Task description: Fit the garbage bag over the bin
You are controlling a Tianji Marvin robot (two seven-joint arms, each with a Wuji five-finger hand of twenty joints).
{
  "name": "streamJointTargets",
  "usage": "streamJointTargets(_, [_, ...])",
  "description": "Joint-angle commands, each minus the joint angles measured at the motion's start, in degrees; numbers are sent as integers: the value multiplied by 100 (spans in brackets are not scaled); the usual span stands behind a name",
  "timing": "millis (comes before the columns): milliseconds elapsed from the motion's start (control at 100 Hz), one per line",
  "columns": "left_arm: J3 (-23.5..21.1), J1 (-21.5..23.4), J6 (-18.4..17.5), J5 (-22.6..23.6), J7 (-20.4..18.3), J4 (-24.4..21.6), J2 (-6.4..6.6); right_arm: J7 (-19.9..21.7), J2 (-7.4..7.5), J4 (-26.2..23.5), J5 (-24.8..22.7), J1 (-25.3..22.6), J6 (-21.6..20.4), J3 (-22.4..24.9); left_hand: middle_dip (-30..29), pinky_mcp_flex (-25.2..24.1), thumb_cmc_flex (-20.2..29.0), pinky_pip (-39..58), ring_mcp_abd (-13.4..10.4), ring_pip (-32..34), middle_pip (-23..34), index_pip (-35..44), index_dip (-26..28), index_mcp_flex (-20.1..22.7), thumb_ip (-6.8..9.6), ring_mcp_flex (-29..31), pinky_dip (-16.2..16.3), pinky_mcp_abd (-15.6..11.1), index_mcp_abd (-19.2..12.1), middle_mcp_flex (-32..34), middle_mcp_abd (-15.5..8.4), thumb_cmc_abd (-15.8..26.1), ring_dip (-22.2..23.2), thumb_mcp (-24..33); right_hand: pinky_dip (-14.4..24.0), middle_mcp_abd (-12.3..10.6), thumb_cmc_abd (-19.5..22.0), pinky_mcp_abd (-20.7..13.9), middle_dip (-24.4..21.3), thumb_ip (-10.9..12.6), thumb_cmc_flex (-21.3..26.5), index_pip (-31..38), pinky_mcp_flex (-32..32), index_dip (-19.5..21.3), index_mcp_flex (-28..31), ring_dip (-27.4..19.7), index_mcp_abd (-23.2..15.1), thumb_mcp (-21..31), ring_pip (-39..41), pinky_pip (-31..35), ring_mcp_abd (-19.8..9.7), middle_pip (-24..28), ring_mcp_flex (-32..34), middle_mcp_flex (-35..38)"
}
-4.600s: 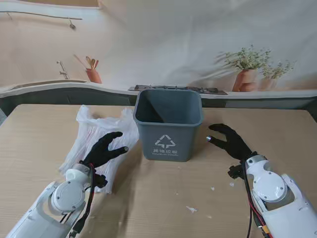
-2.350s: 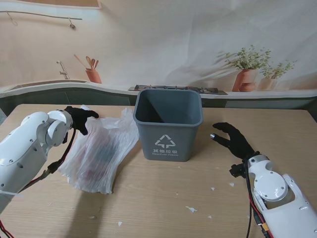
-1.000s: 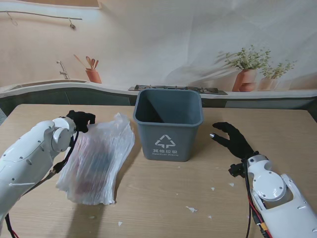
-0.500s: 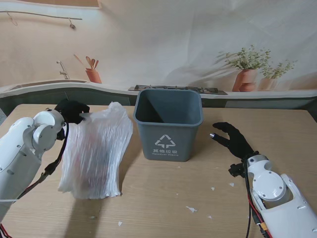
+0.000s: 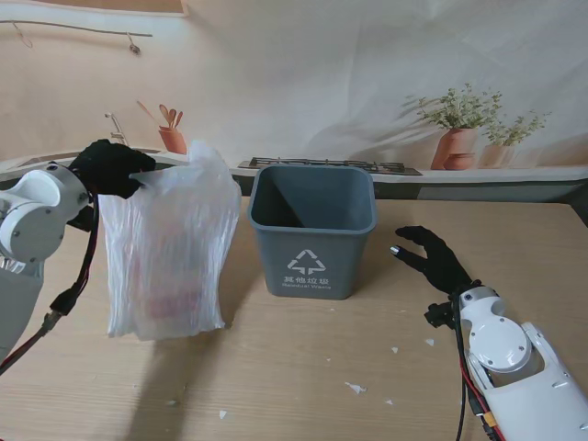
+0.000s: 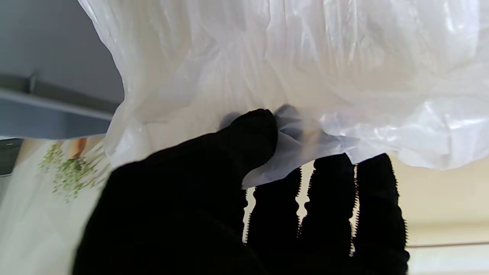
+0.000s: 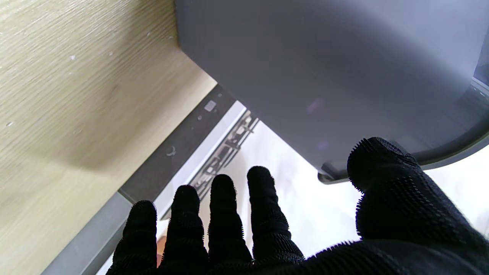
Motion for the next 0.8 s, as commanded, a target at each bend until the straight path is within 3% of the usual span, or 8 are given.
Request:
streamJointTargets(0, [-43, -236, -117, -6, -66, -250, 27, 72, -45, -35, 18, -38, 30, -6, 315, 65, 97, 297, 80, 180, 617, 517, 335, 144, 415, 133, 108, 189, 9, 365, -323, -77, 176, 486, 105, -149, 219, -19, 33, 176, 91, -10, 6, 50, 17, 49, -189, -171, 66, 93, 1, 133, 1, -150])
streamJointTargets(160, [-104, -512, -414, 50, -236, -534, 57, 75, -46, -30, 31, -38, 16, 2, 420, 136, 16, 309, 11, 204, 720, 589, 548, 101, 476, 195, 115, 189, -51, 356, -396, -75, 286, 585, 104, -147, 220, -17, 31, 177, 98, -10, -3, 51, 15, 49, -186, -184, 66, 90, -6, 129, 2, -149])
streamJointTargets(330, [-244, -671, -598, 171, -171, -775, 55, 51, -52, -14, 52, -44, -25, 35, 406, 137, 32, 308, 37, 162, 690, 551, 560, 93, 469, 182, 117, 189, -40, 346, -365, -83, 306, 559, 106, -148, 219, -12, 31, 178, 101, -6, 5, 54, 19, 51, -187, -193, 70, 93, 6, 131, 7, -145])
streamJointTargets(580, [-234, -769, -358, -55, 320, -1028, -49, 58, -52, -35, 65, -48, 4, 14, 151, 158, 105, 293, 52, -56, 378, 385, 230, 106, 339, 185, 112, 197, 15, 360, -349, -132, 167, 463, 106, -149, 232, -9, 37, 180, 107, -8, 6, 53, 33, 51, -172, -202, 69, 93, -6, 143, 2, -148])
streamJointTargets(700, [-131, -856, -263, -155, 692, -1002, -117, 66, -50, -49, 55, -48, 22, -5, 12, 192, 47, 228, 82, -196, 173, 390, -99, 54, 236, 141, 77, 217, 130, 347, -292, -302, 61, 592, 106, -149, 230, -11, 37, 181, 112, -14, 8, 51, 39, 51, -164, -206, 69, 94, -6, 144, 2, -149])
streamJointTargets(790, [-52, -937, -310, -143, 958, -1002, -158, 77, -48, -49, 53, -43, 33, -15, -31, 184, -46, 170, 83, -218, 116, 443, -237, 5, 246, 119, 46, 233, 202, 335, -264, -432, 15, 735, 106, -149, 234, -12, 37, 182, 113, -19, 7, 49, 48, 51, -160, -210, 69, 93, -7, 144, 2, -149])
